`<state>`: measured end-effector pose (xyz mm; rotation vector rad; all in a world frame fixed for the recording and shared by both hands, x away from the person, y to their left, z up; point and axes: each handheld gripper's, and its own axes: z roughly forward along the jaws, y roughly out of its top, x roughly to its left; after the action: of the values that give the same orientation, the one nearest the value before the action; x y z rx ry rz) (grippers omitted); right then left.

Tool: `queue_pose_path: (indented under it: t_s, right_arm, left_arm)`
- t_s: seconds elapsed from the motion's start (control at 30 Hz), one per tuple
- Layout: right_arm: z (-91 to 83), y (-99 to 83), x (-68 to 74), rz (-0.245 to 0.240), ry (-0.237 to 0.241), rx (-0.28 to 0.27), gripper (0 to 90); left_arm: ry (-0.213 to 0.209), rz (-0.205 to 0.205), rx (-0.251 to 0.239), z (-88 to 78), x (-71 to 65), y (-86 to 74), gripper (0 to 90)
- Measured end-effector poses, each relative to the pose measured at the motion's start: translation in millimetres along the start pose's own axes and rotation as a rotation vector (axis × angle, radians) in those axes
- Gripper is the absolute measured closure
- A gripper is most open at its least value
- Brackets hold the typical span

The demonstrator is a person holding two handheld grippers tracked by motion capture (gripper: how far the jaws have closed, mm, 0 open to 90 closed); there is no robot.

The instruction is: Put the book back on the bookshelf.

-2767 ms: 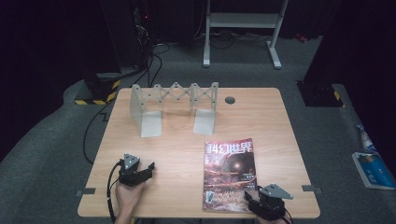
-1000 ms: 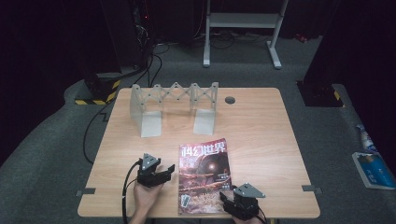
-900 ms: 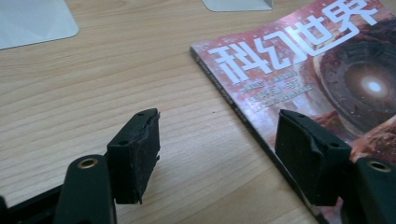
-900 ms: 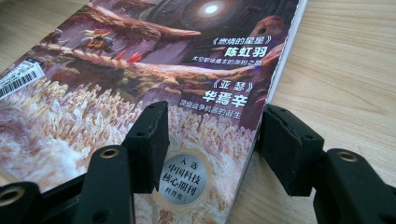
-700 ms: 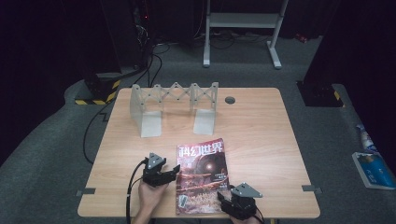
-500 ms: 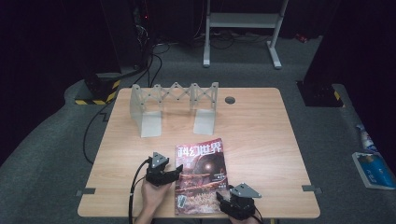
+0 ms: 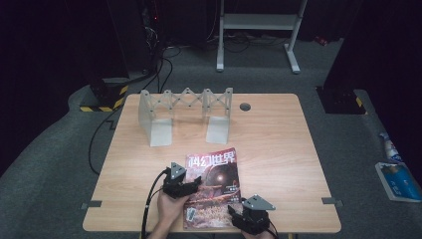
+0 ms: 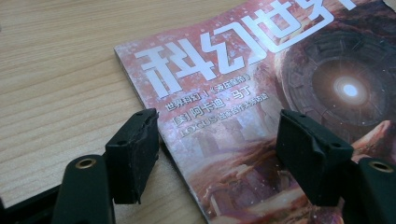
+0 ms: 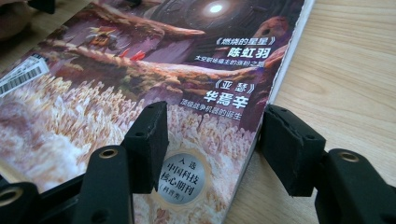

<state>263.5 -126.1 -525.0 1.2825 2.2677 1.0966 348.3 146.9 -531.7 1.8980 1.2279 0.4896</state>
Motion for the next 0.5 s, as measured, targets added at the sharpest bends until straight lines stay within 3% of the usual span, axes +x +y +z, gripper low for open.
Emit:
queue_pose_path:
  t_s: [0.2,0.37,0.5]
  right_arm:
    - [-0.6,3.2,-7.2,-0.032,0.059,0.026,42.3]
    - [-2.1,9.3,-17.4,-0.012,0.102,0.071,47.8]
    - [-2.2,16.2,-26.4,-0.020,0.088,0.061,51.9]
  left_arm:
    - [0.003,0.002,-0.008,0.8,-0.1,-0.5,30.2]
    - [0.003,0.002,-0.010,0.5,-0.4,-1.2,30.3]
    - [0.005,0.002,-0.011,0.1,-0.6,-1.6,30.5]
